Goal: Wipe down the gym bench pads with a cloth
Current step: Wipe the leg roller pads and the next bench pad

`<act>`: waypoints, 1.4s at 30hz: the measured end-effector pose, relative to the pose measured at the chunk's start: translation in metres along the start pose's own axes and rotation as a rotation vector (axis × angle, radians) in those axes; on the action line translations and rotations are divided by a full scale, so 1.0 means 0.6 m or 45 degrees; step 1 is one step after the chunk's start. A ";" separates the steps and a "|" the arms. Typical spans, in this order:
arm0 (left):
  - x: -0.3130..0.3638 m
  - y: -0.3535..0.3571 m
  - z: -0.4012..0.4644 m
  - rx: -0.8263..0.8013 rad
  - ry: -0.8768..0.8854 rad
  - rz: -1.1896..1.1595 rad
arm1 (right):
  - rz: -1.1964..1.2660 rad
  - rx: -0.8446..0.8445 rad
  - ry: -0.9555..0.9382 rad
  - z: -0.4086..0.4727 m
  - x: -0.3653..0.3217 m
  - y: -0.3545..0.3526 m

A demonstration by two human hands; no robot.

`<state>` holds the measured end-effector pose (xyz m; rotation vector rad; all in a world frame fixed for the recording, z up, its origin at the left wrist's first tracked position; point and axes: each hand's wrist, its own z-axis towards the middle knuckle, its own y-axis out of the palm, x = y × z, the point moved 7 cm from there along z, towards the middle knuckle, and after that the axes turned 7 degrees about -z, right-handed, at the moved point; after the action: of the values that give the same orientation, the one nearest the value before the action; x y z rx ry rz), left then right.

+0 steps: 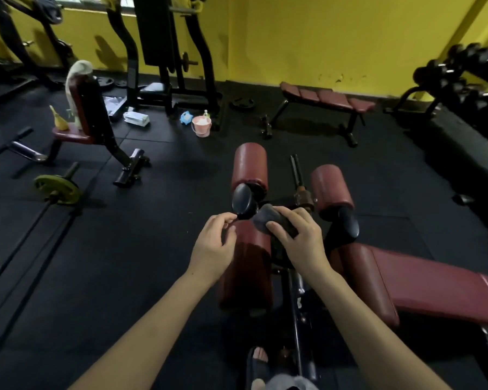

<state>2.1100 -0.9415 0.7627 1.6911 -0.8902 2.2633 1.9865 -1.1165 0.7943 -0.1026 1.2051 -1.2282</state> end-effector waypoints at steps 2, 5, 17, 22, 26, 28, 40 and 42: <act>0.001 0.012 0.042 -0.011 -0.009 0.067 | 0.025 -0.018 -0.010 0.053 0.017 0.013; -0.005 0.032 0.103 -0.033 -0.092 0.153 | 0.006 -0.048 -0.045 0.132 0.048 0.031; -0.070 0.090 0.267 -0.023 -0.348 0.381 | -0.164 -0.272 -0.097 0.375 0.151 0.160; -0.099 0.106 0.292 -0.030 -0.426 0.356 | -0.430 -0.327 -0.250 0.360 0.164 0.235; -0.114 0.118 0.292 -0.048 -0.439 0.400 | -0.511 -0.218 -0.386 0.385 0.161 0.250; -0.119 0.115 0.293 -0.034 -0.449 0.387 | -0.562 -0.230 -0.469 0.430 0.167 0.274; -0.092 0.118 0.290 -0.163 -0.389 0.406 | -0.415 -0.271 -0.099 0.495 0.218 0.280; -0.096 0.122 0.288 -0.174 -0.420 0.378 | -0.367 -0.308 -0.155 0.429 0.197 0.258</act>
<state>2.2346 -1.0851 0.7138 2.0169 -1.4177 2.0592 2.2611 -1.2741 0.7317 -0.5389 1.2568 -1.2980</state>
